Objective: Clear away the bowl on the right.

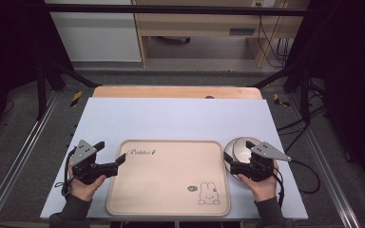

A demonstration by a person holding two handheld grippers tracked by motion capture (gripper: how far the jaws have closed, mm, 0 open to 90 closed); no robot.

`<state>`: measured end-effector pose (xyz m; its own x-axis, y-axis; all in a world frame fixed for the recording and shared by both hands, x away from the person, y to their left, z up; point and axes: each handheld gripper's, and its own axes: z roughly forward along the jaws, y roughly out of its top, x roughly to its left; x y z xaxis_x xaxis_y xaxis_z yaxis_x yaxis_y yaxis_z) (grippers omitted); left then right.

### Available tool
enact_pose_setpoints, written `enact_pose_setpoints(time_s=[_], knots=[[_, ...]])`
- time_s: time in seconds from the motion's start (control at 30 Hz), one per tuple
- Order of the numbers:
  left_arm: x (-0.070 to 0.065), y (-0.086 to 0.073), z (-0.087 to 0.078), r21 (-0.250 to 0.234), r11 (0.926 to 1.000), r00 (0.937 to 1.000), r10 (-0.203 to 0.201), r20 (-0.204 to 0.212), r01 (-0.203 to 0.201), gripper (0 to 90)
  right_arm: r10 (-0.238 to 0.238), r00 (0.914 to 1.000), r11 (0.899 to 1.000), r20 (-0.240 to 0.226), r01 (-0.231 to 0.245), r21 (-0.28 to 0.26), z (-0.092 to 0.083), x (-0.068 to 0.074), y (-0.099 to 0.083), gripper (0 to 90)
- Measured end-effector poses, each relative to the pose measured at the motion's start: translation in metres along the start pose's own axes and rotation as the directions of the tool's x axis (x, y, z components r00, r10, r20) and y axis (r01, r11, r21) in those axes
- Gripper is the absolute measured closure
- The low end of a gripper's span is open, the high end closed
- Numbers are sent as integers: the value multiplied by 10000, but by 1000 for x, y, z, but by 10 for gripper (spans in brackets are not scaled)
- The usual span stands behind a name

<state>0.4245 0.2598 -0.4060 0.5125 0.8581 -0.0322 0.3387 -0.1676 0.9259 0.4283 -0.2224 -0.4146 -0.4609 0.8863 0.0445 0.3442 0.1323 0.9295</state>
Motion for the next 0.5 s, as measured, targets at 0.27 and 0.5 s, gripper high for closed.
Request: enact_pose_setpoints(time_s=[0.27, 0.5], knots=[[1, 0, -1, -26, 10000, 10000, -58, -79, 57, 96, 25, 10000, 10000, -9, -25, -15, -2, 0, 1, 94], [1, 0, -1, 6, 10000, 10000, -20, -92, 20, 97, -83, 10000, 10000, -29, 83, -26, -3, 2, 4, 94]])
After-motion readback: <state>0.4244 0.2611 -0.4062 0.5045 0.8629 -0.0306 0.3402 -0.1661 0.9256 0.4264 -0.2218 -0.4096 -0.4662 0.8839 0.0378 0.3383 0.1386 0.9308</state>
